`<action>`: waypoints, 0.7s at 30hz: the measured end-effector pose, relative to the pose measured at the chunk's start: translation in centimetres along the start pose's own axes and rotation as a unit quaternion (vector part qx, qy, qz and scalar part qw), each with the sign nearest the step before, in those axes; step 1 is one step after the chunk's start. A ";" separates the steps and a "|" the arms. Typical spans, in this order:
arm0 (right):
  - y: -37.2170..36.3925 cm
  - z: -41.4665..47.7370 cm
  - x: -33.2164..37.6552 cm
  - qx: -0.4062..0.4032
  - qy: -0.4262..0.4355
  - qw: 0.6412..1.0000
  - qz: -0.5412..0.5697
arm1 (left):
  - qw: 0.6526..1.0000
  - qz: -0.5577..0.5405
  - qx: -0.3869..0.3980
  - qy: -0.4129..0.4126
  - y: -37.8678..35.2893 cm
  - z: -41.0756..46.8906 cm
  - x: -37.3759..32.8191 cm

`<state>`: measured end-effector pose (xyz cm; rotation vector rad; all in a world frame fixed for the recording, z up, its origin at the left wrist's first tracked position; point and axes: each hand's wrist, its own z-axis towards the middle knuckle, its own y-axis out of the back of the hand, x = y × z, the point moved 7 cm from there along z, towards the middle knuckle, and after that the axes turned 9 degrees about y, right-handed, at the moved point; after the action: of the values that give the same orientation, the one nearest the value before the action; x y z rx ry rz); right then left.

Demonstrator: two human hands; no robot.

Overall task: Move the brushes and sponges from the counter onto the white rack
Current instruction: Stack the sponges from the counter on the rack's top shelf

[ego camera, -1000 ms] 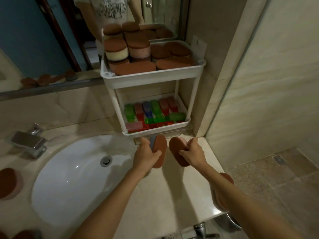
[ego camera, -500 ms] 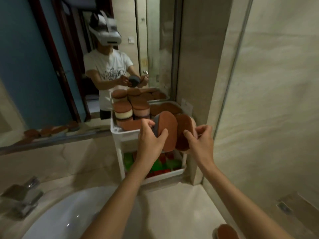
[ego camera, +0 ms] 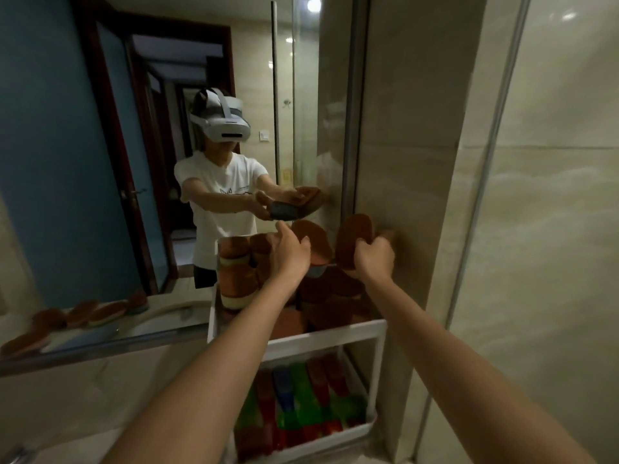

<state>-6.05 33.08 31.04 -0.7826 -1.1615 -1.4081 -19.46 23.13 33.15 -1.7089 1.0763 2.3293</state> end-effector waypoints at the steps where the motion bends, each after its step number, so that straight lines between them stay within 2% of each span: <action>1: -0.3 0.8 -0.1 -0.001 0.002 1.000 -0.016 | 1.000 0.008 0.006 0.003 -0.6 0.8 0.2; 10: -3.5 3.6 -2.7 0.070 0.012 0.987 -0.142 | 0.990 0.123 0.068 -0.024 -5.4 4.3 2.0; 16: -4.4 4.0 -3.5 0.080 0.019 0.984 -0.159 | 0.975 0.203 0.076 -0.053 -5.3 5.6 2.3; 21: -4.7 4.2 -3.7 0.085 0.027 0.983 -0.160 | 0.968 0.232 0.095 -0.029 -4.1 7.0 3.6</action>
<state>-10.57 37.91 27.87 -0.4472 -1.3882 -1.5565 -24.82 28.95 28.99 -1.4295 1.7840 2.3944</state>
